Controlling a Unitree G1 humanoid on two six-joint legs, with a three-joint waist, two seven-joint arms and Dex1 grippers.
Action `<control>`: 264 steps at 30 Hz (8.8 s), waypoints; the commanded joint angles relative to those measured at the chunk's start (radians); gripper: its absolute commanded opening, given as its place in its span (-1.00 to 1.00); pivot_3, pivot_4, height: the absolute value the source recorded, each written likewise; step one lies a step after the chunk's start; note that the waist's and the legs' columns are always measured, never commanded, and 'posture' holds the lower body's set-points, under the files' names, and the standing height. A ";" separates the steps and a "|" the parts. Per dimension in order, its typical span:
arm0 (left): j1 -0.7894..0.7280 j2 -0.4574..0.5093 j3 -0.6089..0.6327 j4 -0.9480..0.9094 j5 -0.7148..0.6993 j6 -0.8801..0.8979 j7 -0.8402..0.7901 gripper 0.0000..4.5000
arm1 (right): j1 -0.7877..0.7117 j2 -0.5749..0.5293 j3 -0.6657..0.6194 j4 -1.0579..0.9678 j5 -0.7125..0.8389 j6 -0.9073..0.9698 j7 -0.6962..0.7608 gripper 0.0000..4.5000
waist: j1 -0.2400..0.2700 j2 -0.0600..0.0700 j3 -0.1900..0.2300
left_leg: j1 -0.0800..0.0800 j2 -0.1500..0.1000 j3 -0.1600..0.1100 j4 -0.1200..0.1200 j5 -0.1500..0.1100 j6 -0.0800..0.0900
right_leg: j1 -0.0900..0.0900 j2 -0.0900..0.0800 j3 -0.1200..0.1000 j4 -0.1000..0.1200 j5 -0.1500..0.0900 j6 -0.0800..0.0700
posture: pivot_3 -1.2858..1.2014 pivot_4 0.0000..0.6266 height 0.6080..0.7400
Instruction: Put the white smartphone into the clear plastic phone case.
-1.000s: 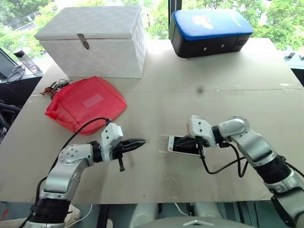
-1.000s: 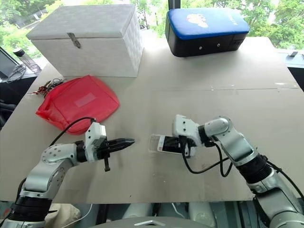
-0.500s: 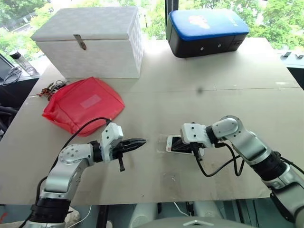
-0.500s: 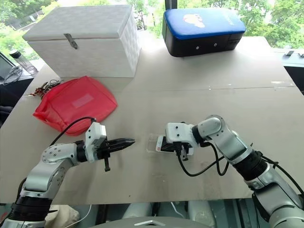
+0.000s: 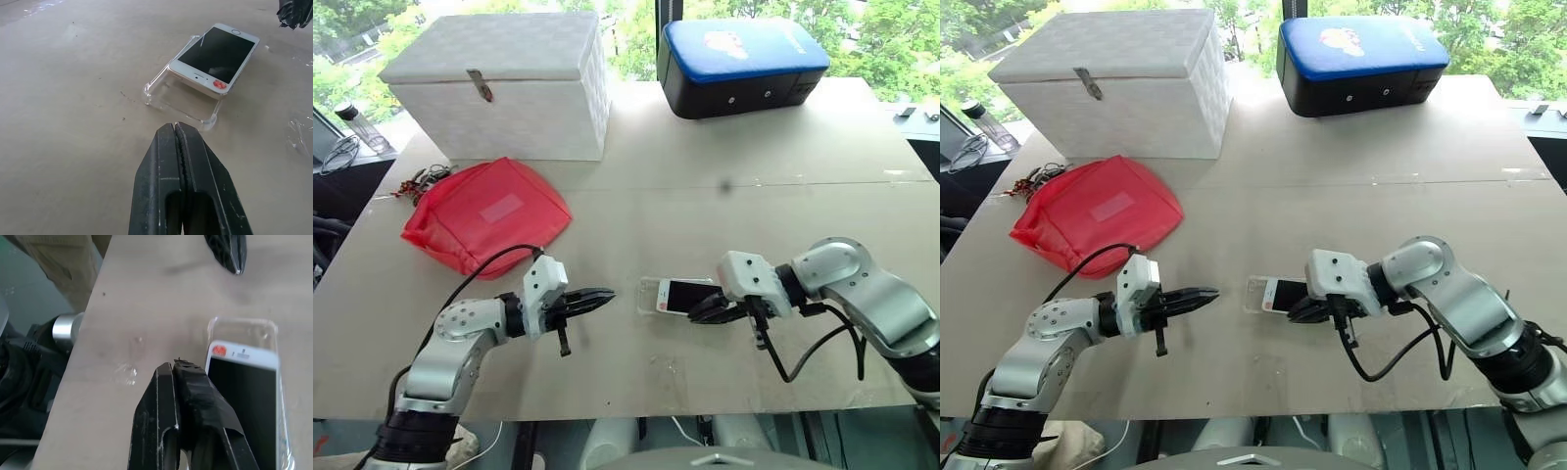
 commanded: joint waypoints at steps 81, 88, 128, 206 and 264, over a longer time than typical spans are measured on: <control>0.015 0.013 0.016 -0.067 -0.065 0.026 0.004 -1.00 | -0.002 0.326 -0.064 0.334 -0.020 0.008 -0.202 -0.99 | 0.001 -0.001 -0.002 | 0.020 0.000 0.001 0.009 -0.003 0.005 | 0.017 0.000 0.002 0.011 0.000 0.000 | 0.03 -0.52 1.00; 0.000 0.000 -0.002 -0.053 -0.056 0.023 0.007 -1.00 | -0.055 0.322 -0.082 0.260 -0.006 0.072 -0.273 -0.99 | -0.004 0.000 0.002 | 0.007 0.000 0.001 0.009 0.000 0.000 | 0.004 0.001 0.003 0.013 0.000 0.000 | 0.03 -0.52 1.00; -0.165 -0.003 -0.115 0.114 0.082 -0.018 -0.021 -1.00 | 0.150 0.025 -0.233 -0.049 -0.104 0.180 -0.489 -0.99 | 0.012 -0.002 0.005 | -0.001 -0.002 0.000 0.011 0.000 0.000 | -0.001 -0.001 0.001 0.012 0.000 0.000 | 0.03 -0.52 1.00; -0.309 -0.099 -0.262 0.260 0.174 -0.075 -0.097 -1.00 | 0.020 0.098 -0.027 0.246 -0.111 -0.022 -0.235 -0.99 | -0.003 -0.005 0.004 | 0.001 -0.001 0.003 0.014 0.000 0.000 | 0.000 0.001 0.002 0.016 0.000 0.000 | 0.03 -0.52 1.00; -0.244 -0.128 -0.271 0.291 0.225 -0.115 -0.040 -1.00 | 0.136 0.129 0.002 0.313 -0.144 -0.083 -0.116 -0.99 | 0.023 0.003 -0.024 | 0.029 0.000 -0.006 -0.011 -0.001 0.001 | 0.032 0.001 -0.003 -0.015 -0.001 0.000 | 0.03 -0.52 1.00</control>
